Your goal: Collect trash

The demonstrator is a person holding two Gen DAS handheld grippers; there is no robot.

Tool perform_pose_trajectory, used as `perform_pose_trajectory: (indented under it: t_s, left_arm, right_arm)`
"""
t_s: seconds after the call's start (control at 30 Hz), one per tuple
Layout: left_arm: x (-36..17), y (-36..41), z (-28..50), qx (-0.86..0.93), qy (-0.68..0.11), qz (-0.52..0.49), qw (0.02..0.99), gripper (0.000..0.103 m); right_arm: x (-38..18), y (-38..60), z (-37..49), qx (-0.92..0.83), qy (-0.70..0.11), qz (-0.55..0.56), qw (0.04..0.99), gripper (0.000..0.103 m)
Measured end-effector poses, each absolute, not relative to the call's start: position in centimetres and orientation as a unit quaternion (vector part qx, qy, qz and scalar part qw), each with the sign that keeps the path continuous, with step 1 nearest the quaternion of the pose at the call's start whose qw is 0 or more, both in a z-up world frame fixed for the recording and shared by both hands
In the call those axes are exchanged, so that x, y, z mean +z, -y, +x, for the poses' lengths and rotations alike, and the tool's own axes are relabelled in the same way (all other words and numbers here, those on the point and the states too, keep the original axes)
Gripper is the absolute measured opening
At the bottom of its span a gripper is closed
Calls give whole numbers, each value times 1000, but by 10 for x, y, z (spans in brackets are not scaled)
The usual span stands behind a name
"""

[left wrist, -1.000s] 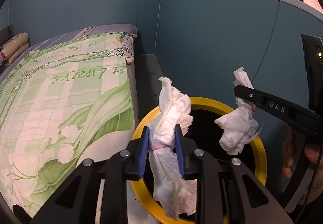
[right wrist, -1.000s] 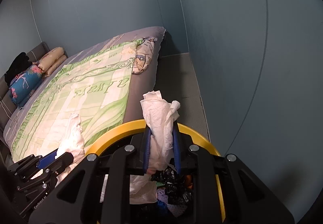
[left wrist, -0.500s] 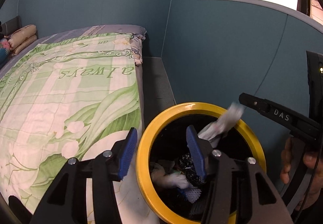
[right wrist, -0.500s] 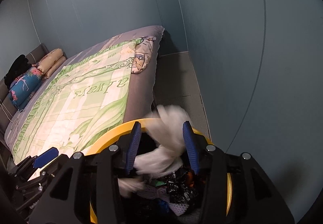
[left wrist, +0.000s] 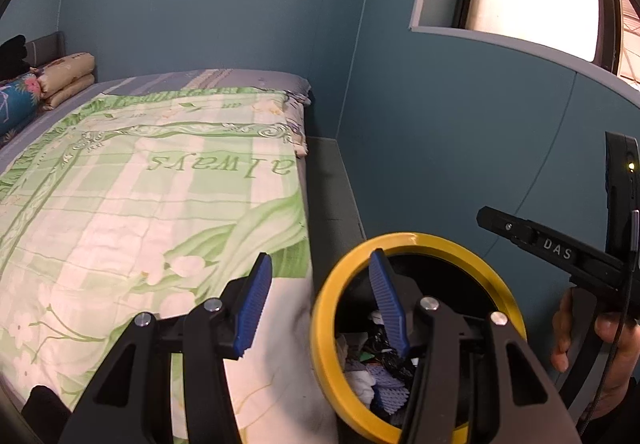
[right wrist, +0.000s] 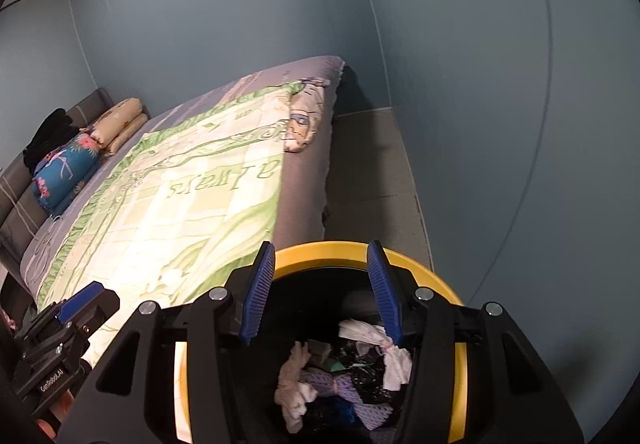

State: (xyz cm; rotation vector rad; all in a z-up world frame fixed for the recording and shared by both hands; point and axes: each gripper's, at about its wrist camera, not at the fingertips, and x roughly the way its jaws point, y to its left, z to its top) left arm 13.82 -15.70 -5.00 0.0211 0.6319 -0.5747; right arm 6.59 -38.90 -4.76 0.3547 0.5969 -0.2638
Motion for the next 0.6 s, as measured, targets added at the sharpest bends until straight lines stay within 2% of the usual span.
perform_pose_trajectory:
  t_s: [0.17, 0.6]
  left_arm:
    - [-39, 132, 138, -259, -292, 4, 921, 49]
    - [-6, 58, 122, -188, -244, -9, 952, 60]
  right_arm:
    - [-35, 369, 76, -106, -288, 158, 939, 50]
    - [4, 296, 101, -39, -262, 113, 958, 60]
